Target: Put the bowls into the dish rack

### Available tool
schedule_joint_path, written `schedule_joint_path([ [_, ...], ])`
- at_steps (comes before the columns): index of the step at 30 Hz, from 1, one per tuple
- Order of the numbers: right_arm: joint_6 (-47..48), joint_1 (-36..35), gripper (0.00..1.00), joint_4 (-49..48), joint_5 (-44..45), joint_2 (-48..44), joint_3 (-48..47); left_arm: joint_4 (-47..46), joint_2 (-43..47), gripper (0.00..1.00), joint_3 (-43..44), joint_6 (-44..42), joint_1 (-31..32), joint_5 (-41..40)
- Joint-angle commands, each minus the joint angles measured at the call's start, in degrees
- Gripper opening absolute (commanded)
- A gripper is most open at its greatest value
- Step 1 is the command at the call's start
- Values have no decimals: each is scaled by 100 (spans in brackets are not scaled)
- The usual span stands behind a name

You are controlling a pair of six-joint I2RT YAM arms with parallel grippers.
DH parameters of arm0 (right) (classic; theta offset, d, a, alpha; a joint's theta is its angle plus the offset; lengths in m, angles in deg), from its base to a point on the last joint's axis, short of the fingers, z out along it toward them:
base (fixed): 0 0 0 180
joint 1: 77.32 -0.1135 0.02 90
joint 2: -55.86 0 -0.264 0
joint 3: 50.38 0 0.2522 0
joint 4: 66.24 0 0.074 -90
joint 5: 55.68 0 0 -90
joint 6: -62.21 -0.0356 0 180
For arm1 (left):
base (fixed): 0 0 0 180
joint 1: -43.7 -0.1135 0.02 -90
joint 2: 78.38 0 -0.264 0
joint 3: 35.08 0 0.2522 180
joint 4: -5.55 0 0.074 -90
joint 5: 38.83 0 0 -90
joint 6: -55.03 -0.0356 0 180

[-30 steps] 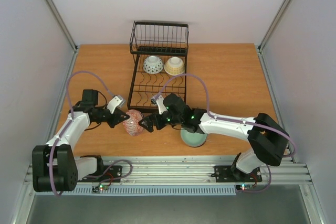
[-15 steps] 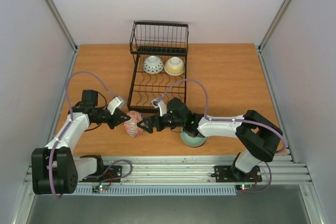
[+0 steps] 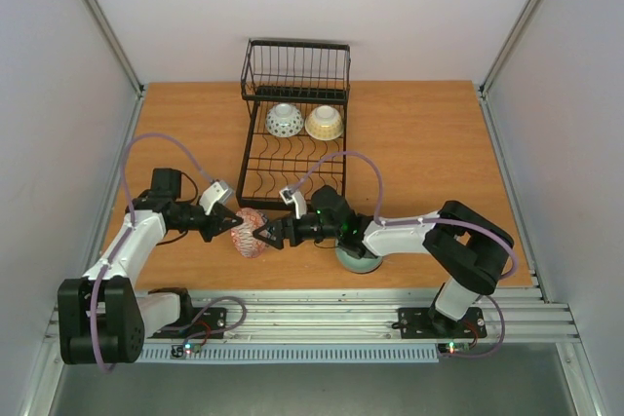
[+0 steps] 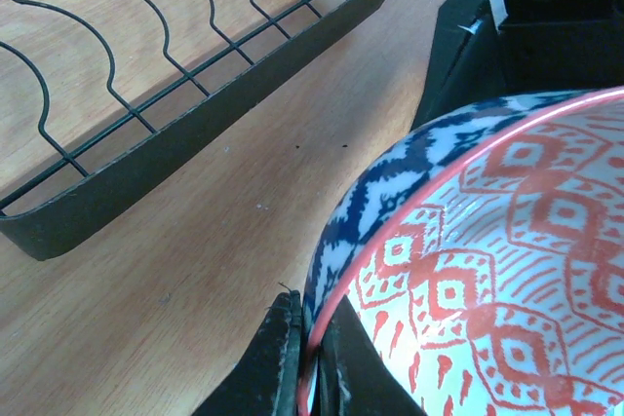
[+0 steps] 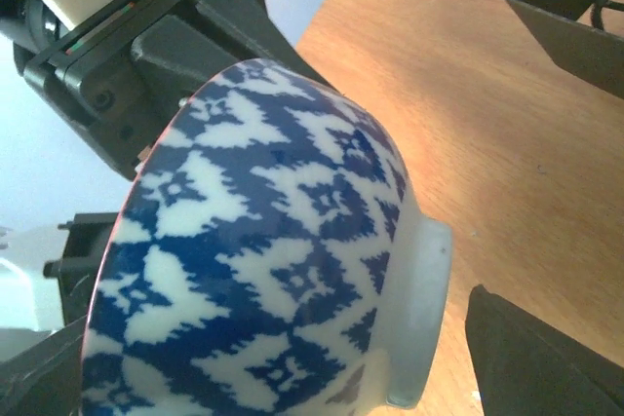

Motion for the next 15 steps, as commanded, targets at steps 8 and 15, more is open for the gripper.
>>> schedule_joint_path([
  [8,-202,14,34,-653,-275,49,137,-91,106,1,16,-37,16,280],
  [15,-37,14,1,-407,-200,-165,134,-427,180,1,-92,211,19,58],
])
